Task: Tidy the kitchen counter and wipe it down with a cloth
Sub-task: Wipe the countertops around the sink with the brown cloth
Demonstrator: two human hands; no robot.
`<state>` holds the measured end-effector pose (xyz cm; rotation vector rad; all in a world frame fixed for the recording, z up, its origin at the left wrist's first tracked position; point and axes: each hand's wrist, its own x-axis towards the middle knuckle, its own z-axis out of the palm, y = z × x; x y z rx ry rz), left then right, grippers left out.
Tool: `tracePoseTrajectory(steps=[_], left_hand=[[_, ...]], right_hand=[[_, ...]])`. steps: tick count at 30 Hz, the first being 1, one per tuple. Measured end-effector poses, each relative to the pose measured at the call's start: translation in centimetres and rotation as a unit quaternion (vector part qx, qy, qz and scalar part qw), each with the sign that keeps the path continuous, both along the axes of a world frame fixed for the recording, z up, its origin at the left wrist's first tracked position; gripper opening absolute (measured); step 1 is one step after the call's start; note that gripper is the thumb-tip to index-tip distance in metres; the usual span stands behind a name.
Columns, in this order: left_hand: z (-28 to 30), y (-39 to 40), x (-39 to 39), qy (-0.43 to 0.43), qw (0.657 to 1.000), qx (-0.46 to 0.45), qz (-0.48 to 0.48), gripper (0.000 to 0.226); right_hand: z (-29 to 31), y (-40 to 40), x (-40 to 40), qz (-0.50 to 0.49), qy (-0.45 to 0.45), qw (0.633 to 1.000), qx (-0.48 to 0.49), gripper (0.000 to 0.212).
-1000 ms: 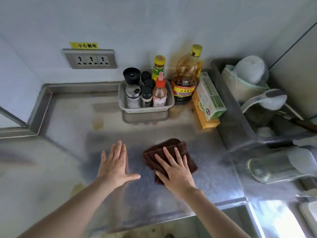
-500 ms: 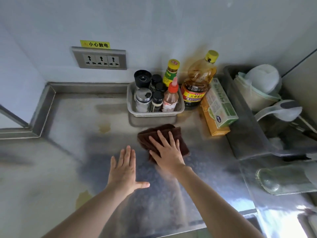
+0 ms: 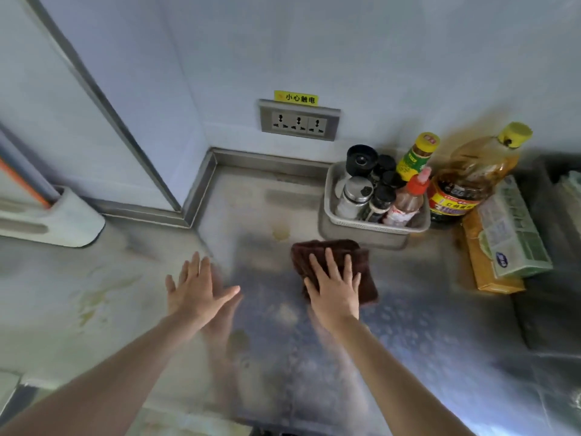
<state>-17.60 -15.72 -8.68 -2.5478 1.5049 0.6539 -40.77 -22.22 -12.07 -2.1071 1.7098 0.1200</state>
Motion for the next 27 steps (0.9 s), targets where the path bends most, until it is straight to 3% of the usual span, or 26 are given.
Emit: tracePoseTrajectory(steps=[2, 5, 8, 11, 13, 17, 20, 22, 25, 27], left_hand=[[0.0, 0.6, 1.5, 0.003, 0.999, 0.018, 0.027, 0.106], [0.0, 0.8, 2.7, -0.005, 0.998, 0.050, 0.030, 0.122], [0.1, 0.3, 3.5, -0.030, 0.995, 0.091, -0.030, 0.129], [0.0, 0.0, 3.8, -0.036, 0.989, 0.134, -0.058, 0.130], [-0.2, -0.1, 3.9, -0.027, 0.987, 0.152, -0.052, 0.128], [0.0, -0.6, 3.9, -0.044, 0.984, 0.163, -0.062, 0.129], [0.0, -0.8, 3.8, -0.045, 0.982, 0.172, -0.061, 0.128], [-0.1, -0.7, 3.9, -0.039, 0.984, 0.165, -0.057, 0.128], [-0.4, -0.6, 4.1, -0.031, 0.985, 0.161, -0.051, 0.128], [-0.5, -0.6, 4.2, -0.028, 0.986, 0.160, -0.048, 0.128]], right_hand=[[-0.1, 1.4, 2.0, 0.166, 0.017, 0.986, 0.003, 0.053], [-0.3, 0.5, 1.3, 0.227, 0.054, 0.972, -0.005, 0.051], [-0.3, -2.1, 0.6, 0.167, 0.041, 0.985, -0.021, 0.053], [-0.4, -3.9, 3.5, 0.007, 0.002, 1.000, -0.009, 0.052], [-0.3, -3.8, 6.3, 0.007, -0.010, 1.000, -0.009, 0.052], [-1.1, -2.8, 8.5, 0.240, -0.014, 0.970, -0.029, 0.063], [-0.8, -5.8, 7.5, 0.299, 0.009, 0.954, -0.036, 0.065], [-0.6, -8.6, 7.5, 0.229, 0.026, 0.972, -0.041, 0.054], [-0.6, -11.7, 9.8, 0.041, 0.008, 0.999, -0.022, 0.052], [-0.7, -11.6, 12.1, -0.005, 0.008, 1.000, -0.015, 0.052]])
